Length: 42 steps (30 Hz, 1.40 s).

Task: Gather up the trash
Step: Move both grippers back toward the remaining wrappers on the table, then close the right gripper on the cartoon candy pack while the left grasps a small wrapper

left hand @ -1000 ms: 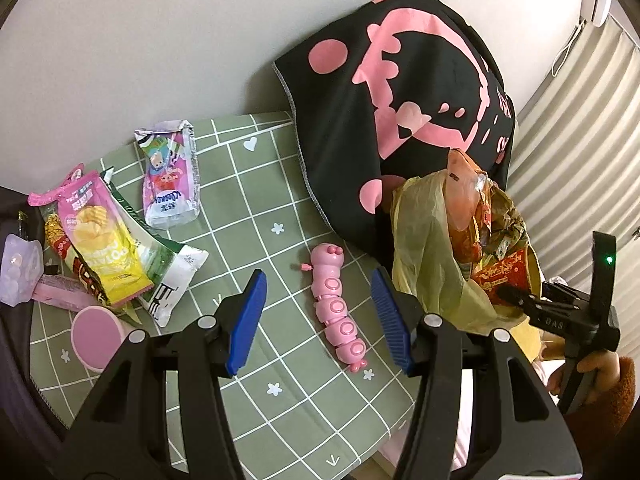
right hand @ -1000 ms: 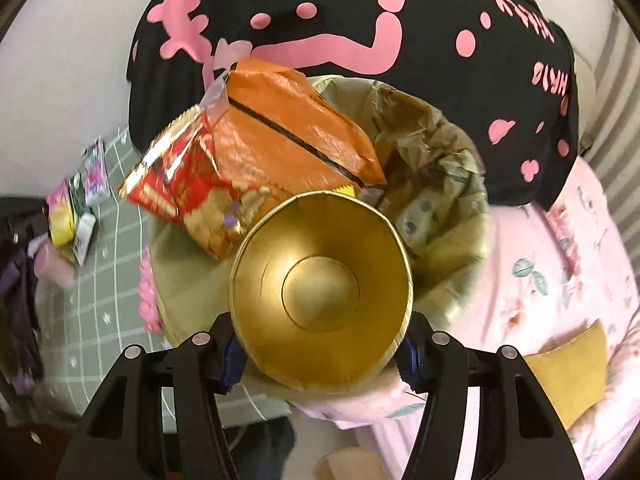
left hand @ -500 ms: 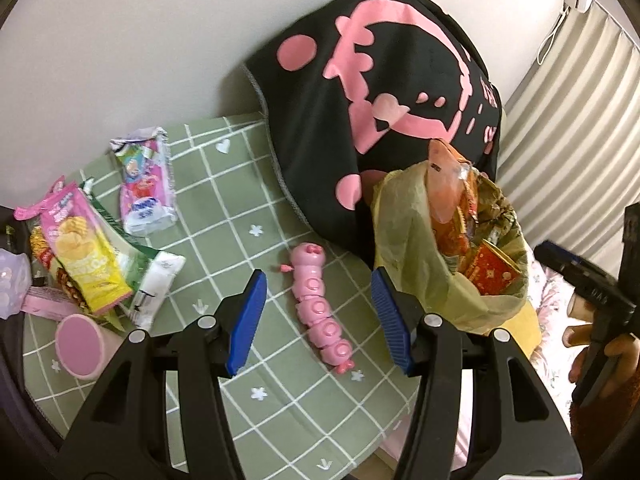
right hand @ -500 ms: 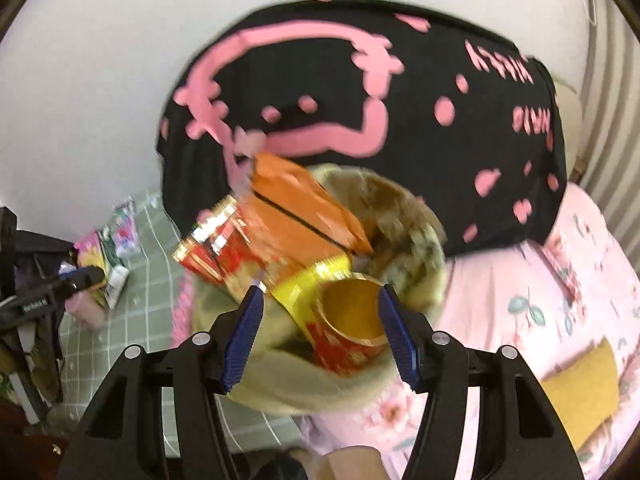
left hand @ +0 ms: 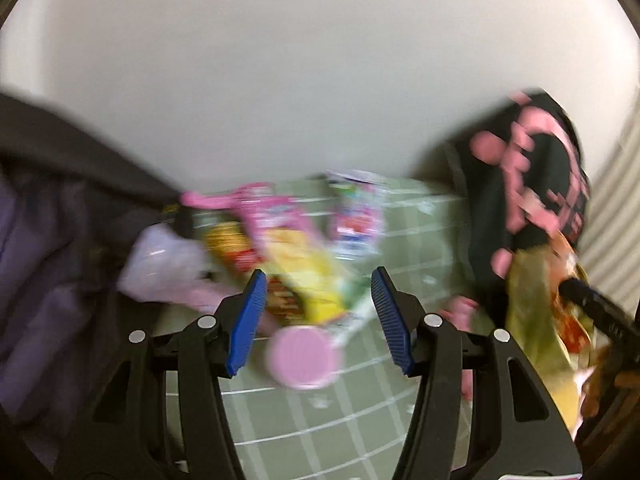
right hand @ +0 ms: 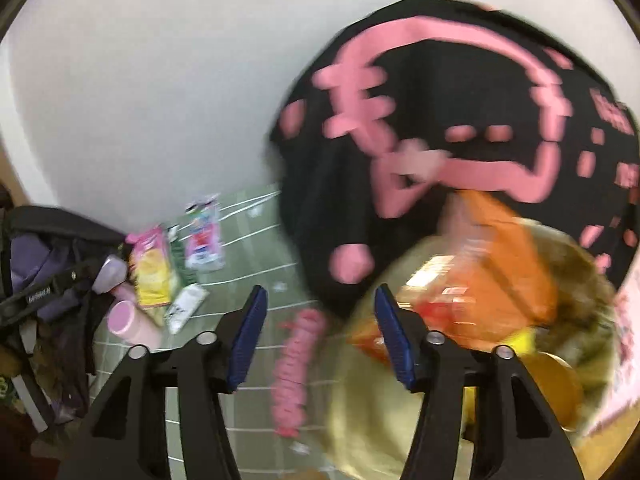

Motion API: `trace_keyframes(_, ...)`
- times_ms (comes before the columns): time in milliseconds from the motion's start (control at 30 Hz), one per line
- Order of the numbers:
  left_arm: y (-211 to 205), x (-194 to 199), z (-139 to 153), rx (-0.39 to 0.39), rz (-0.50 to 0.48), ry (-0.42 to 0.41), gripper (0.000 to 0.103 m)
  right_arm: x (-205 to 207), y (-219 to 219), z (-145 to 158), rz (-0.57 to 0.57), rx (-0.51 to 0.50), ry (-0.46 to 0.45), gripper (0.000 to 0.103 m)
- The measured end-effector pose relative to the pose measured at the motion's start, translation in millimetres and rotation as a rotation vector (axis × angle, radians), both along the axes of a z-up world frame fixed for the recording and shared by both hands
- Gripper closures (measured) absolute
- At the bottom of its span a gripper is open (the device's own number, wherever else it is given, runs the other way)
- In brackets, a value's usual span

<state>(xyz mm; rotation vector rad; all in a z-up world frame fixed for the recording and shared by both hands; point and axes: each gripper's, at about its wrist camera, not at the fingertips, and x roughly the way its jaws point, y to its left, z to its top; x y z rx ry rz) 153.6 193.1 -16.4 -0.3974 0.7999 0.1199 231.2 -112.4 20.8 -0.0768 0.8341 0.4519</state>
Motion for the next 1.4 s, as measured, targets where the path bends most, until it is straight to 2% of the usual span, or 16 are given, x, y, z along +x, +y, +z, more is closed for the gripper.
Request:
trace_keyframes(167, 53.2, -19.5, -12.3, -0.019, 0.135, 0.039, 0.051, 9.1, 54.6, -25.1, 0.095, -0.035, 0.026, 0.053)
trace_keyframes(400, 91.5, -40.4, -27.6, -0.037, 0.229, 0.077, 0.051, 27.9, 123.8, -41.7, 0.195, -0.068, 0.029, 0.053)
trace_keyframes(600, 101.1, -44.0, -27.6, -0.046, 0.237, 0.072, 0.051, 47.3, 166.1, -57.7, 0.235, -0.088, 0.029, 0.053)
trace_keyframes(800, 101.0, -38.3, -30.9, -0.074, 0.215, 0.063, 0.051, 58.3, 183.3, -66.1, 0.255, -0.109, 0.046, 0.053)
trace_keyframes(967, 96.8, -29.7, -38.2, -0.09, 0.193, 0.076, 0.051, 79.4, 199.4, -76.7, 0.207, -0.123, 0.033, 0.053)
trace_keyframes(1067, 98.5, -28.9, -42.8, -0.099, 0.197, 0.085, 0.051, 97.7, 208.3, -88.7, 0.192, -0.109, 0.058, 0.053)
trace_keyframes(1133, 101.6, -27.7, -46.9, -0.111, 0.207, 0.09, 0.051, 102.9, 212.5, -95.5, 0.2, -0.121, 0.076, 0.062)
trace_keyframes(1200, 105.2, -24.7, -52.0, -0.124, 0.219, 0.102, 0.051, 101.1, 215.5, -97.4, 0.207, -0.152, 0.045, 0.07)
trace_keyframes(1267, 107.9, -19.8, -53.8, -0.122, 0.225, 0.104, 0.051, 99.1, 216.5, -98.0, 0.219, -0.181, 0.035, 0.087)
trace_keyframes(1333, 109.4, -13.5, -53.9, -0.109, 0.222, 0.098, 0.051, 99.1, 212.1, -95.6, 0.236, -0.16, 0.065, 0.095)
trace_keyframes(1400, 111.7, -7.3, -56.2, -0.09, 0.227, 0.108, 0.051, 97.9, 205.3, -92.7, 0.231, -0.141, 0.09, 0.096)
